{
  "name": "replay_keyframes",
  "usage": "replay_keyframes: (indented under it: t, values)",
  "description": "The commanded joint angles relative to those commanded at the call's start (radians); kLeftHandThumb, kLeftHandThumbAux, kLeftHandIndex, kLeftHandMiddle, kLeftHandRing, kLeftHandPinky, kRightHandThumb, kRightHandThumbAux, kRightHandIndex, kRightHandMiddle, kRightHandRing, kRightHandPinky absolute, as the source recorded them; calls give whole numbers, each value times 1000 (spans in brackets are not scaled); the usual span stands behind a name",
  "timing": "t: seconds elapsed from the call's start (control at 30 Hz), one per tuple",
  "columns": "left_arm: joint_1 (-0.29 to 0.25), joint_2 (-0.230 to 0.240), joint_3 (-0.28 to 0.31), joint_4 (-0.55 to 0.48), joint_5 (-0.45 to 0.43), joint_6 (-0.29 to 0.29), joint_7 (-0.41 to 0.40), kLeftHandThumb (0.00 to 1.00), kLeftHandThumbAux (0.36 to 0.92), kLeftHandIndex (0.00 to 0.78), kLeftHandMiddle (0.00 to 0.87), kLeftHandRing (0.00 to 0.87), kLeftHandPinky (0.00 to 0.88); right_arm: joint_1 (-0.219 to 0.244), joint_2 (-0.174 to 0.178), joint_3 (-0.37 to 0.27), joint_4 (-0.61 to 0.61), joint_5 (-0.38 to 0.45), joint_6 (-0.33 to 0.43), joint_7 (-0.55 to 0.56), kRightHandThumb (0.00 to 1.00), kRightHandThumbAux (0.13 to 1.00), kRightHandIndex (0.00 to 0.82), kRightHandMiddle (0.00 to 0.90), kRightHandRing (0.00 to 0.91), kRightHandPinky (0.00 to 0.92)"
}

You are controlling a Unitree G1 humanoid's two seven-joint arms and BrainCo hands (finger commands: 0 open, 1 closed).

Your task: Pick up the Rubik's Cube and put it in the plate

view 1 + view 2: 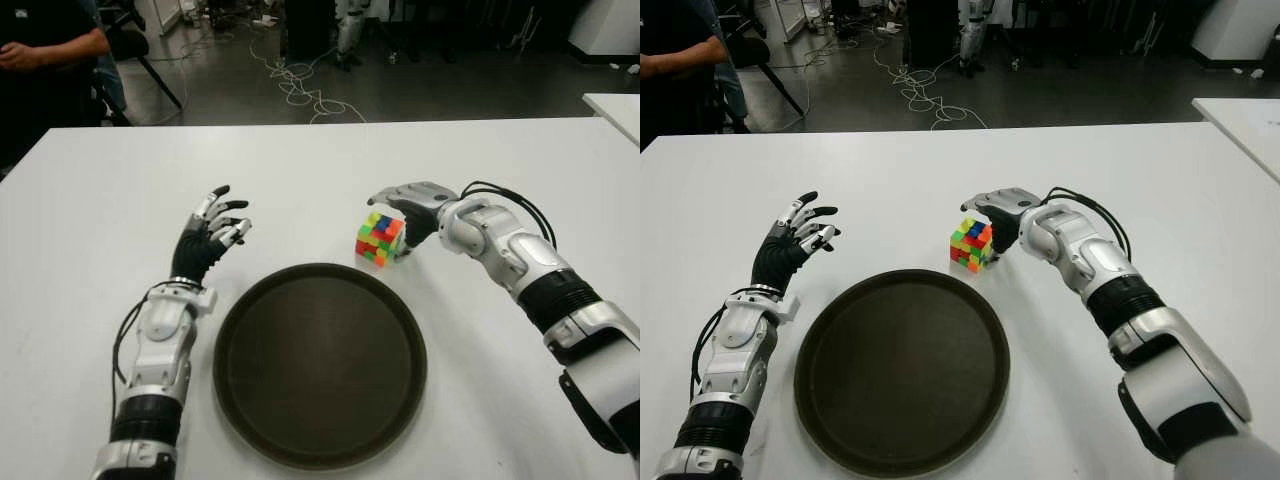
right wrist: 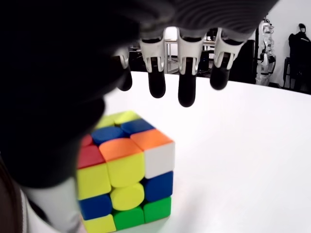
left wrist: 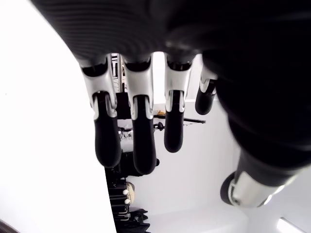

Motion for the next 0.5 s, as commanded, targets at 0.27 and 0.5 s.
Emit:
replay_keyframes:
  t: [0.27,0.5]
  values:
    - [0,2,-1,-2,4,8,3,457,684,92,276,384,482,-6,10,-1,35,2,-23,-25,0,814,127,157,178,181]
    - [0,3,-1,-4,-1,11,-4,458,692,94,281,390,477,-3,20,-4,46,4,-18,-38,0,816,127,162,180,187]
